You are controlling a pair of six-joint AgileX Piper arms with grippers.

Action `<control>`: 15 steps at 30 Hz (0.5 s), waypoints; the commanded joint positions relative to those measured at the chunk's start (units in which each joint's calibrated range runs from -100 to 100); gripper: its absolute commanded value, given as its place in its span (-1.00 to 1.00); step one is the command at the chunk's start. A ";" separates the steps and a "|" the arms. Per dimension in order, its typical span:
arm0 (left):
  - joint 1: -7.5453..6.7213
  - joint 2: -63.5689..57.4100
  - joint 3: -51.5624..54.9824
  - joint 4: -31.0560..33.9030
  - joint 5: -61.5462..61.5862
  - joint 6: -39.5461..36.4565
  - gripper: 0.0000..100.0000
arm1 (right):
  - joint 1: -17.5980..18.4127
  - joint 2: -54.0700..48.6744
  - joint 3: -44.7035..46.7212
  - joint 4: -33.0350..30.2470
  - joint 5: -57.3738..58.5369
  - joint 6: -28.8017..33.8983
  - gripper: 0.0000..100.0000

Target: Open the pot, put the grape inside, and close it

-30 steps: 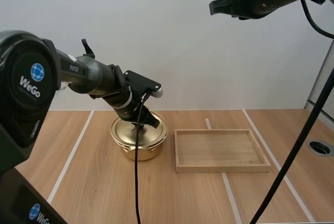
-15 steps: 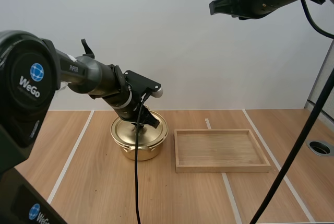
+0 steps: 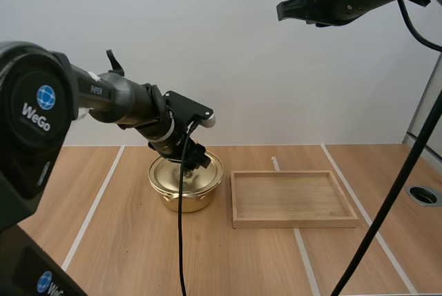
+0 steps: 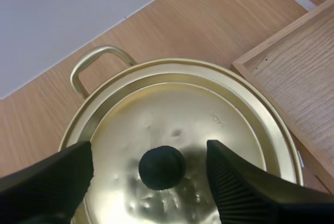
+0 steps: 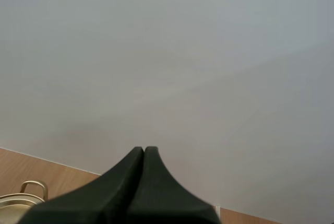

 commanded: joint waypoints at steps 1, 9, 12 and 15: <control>-0.12 -2.81 -2.86 0.00 1.07 -0.03 1.00 | -0.16 -0.90 -0.17 0.16 0.34 0.04 -1.00; -0.12 -10.71 -14.91 0.00 12.89 -1.06 1.00 | -0.16 -0.90 -0.17 0.16 1.39 0.04 -1.00; -0.12 -13.51 -19.48 0.00 15.14 -1.53 1.00 | -0.16 -0.90 -0.17 0.16 2.38 0.04 -1.00; -0.12 -15.89 -23.18 0.00 17.55 -1.69 1.00 | -0.16 -0.90 -0.17 0.16 2.81 0.04 -1.00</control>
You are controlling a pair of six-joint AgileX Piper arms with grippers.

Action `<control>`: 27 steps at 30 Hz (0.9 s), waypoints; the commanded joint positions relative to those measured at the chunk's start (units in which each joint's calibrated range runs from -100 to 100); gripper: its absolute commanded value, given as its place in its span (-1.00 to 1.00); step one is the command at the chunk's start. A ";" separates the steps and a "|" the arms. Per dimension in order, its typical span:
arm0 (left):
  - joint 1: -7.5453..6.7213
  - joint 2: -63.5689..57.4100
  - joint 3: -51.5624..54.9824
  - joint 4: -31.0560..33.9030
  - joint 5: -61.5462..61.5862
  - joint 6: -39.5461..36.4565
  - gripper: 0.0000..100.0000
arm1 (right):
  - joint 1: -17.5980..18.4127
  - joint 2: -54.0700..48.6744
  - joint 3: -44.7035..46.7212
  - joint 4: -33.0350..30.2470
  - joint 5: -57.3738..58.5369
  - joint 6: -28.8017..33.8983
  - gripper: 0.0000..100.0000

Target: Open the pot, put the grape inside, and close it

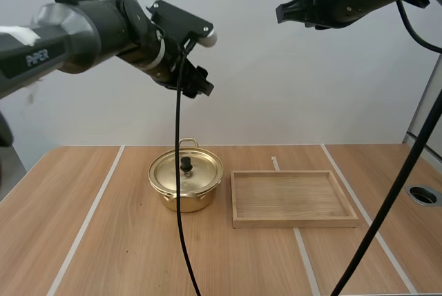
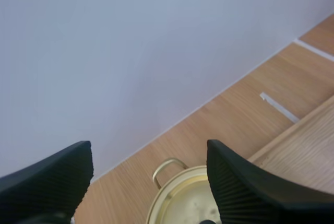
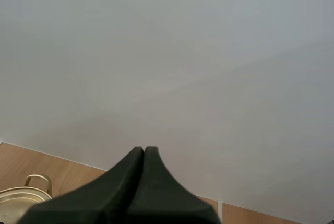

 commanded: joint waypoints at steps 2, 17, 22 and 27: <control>-0.12 -3.22 -4.95 -0.22 3.88 -1.53 1.00 | -0.16 -0.90 -0.17 0.16 0.52 0.04 -1.00; -0.12 -10.52 -8.79 1.57 4.99 -3.94 -1.00 | -0.16 -0.90 -0.17 0.16 1.77 0.04 -1.00; -0.12 -13.07 -8.79 1.32 4.22 -3.94 -1.00 | -0.16 -1.05 -0.17 2.02 1.81 0.04 -1.00; -0.12 -17.68 -8.79 1.28 4.87 -3.94 -1.00 | -0.16 -1.81 -0.17 3.93 3.31 0.30 -1.00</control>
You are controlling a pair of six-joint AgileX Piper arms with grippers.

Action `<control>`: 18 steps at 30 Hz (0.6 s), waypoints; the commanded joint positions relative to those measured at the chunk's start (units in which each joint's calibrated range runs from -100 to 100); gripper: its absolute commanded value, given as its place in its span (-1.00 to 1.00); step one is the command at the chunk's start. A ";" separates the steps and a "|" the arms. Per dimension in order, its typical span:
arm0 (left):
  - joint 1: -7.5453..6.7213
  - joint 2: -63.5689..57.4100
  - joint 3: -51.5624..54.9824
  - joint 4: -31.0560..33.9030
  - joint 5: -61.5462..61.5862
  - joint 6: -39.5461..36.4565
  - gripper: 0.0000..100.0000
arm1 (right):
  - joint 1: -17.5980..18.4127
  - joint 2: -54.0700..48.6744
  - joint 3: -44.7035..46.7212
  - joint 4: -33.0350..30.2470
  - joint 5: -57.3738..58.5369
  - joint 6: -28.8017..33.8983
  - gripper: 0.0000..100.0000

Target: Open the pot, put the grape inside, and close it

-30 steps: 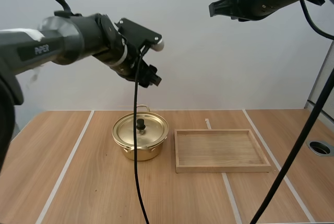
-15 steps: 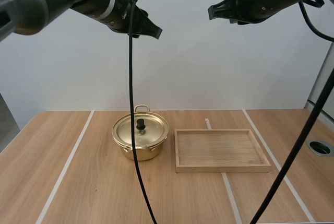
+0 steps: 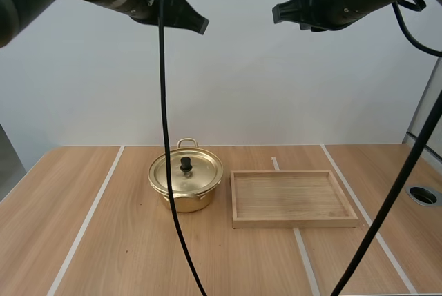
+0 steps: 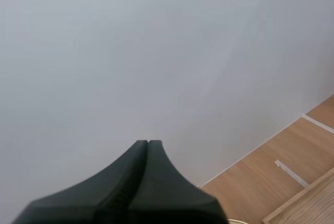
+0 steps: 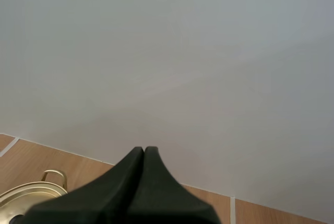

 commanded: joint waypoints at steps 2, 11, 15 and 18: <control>-0.12 -4.69 -0.50 -0.33 1.27 -0.58 -1.00 | -0.16 -1.31 -0.17 2.27 1.15 1.21 -1.00; -0.04 -12.67 -0.35 2.85 -0.41 -10.06 -1.00 | -0.16 -2.31 0.12 3.30 3.50 3.50 -1.00; -0.04 -14.84 -0.35 10.04 -4.02 -21.63 -1.00 | -0.16 -5.03 2.93 3.71 0.95 4.53 -1.00; -0.04 -15.65 -0.35 14.42 -1.73 -25.69 -1.00 | -0.16 -7.37 6.06 3.84 0.01 4.53 -1.00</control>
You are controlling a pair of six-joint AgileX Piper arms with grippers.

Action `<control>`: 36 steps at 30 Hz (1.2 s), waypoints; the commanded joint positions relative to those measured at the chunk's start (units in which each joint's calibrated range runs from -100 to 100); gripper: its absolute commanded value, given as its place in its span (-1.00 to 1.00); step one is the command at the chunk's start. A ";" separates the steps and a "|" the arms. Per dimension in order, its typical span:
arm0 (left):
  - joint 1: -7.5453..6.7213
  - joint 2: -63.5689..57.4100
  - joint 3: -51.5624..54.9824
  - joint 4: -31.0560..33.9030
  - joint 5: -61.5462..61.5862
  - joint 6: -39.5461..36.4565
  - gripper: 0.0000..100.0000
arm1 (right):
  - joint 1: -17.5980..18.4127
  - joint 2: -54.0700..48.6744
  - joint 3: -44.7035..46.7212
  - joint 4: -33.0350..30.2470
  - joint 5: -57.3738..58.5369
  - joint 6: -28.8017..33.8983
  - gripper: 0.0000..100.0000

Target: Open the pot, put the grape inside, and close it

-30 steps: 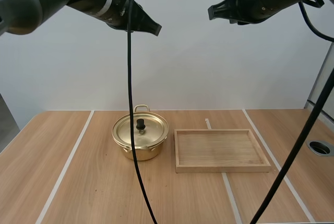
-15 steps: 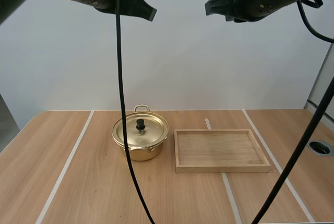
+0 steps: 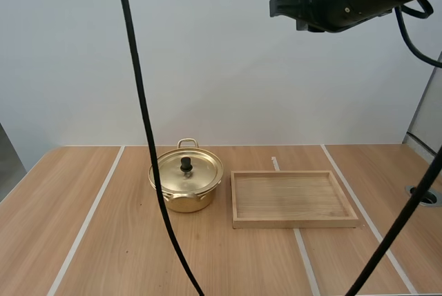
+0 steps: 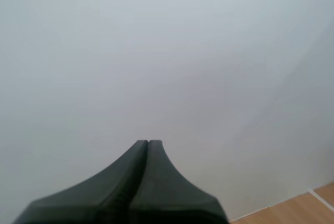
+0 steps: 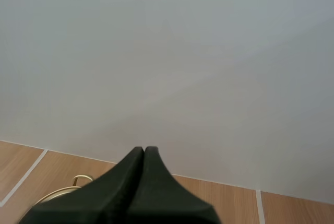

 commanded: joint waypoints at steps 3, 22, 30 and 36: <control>-0.04 -1.84 -0.04 5.62 2.99 -9.43 -1.00 | -0.16 -5.43 6.31 0.76 -4.00 0.23 -1.00; -0.04 -28.88 33.90 6.81 1.70 -12.35 -1.00 | -0.16 -27.60 32.33 0.76 -6.58 -0.19 -1.00; 1.95 -38.15 46.36 6.91 -3.82 -12.35 -1.00 | -0.16 -38.47 44.79 0.65 -10.24 -1.63 -1.00; 2.59 -41.30 54.67 7.17 -11.01 -10.97 -1.00 | -0.16 -42.79 51.84 0.65 -12.89 -6.85 -1.00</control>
